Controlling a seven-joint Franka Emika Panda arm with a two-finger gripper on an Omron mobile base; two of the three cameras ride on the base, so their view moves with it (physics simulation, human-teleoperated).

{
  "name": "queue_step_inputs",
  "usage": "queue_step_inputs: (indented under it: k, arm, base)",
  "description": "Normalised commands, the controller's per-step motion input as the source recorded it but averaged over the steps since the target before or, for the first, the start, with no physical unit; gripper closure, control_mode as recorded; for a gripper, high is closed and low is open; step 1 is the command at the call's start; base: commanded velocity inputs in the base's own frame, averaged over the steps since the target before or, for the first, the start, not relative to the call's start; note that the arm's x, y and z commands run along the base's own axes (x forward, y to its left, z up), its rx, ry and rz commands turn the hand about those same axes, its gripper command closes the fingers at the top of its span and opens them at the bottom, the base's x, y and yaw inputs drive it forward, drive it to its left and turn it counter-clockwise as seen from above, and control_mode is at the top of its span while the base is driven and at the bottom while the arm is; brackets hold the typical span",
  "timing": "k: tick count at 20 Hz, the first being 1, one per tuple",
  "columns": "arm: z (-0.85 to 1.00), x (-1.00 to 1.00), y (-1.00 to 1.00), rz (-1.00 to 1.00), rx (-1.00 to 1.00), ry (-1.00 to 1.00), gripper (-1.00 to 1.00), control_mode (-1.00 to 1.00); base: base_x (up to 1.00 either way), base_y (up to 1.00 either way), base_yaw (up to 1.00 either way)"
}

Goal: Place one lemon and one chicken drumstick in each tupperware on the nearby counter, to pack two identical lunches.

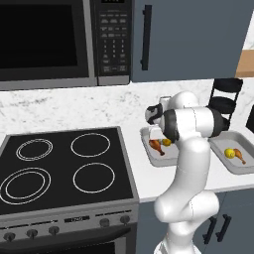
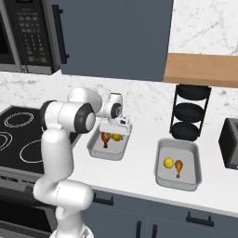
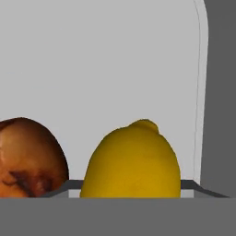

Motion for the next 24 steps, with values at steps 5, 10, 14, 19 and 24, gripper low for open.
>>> queue_step_inputs:
  k: [5, 10, 14, 19, 24]
  arm:
    - [-0.21, 0.02, 0.00, 0.00, 0.00, 0.00, 1.00, -1.00]
    - [0.06, 0.00, 0.00, 0.00, 0.00, 0.00, -1.00, -1.00]
    - [0.25, 0.00, 0.00, 0.00, -0.03, 0.00, -1.00, -1.00]
    - [0.31, -0.26, 0.13, 0.00, -0.03, -0.01, -1.00, -1.00]
    - [0.26, -0.91, 0.37, 0.00, 0.00, -0.01, -1.00, -1.00]
  base:
    - [0.00, 0.00, 0.00]
    - [0.00, 0.00, 0.00]
    - [0.00, 0.00, 0.00]
    - [0.00, 0.00, 0.00]
    - [0.00, 0.00, 0.00]
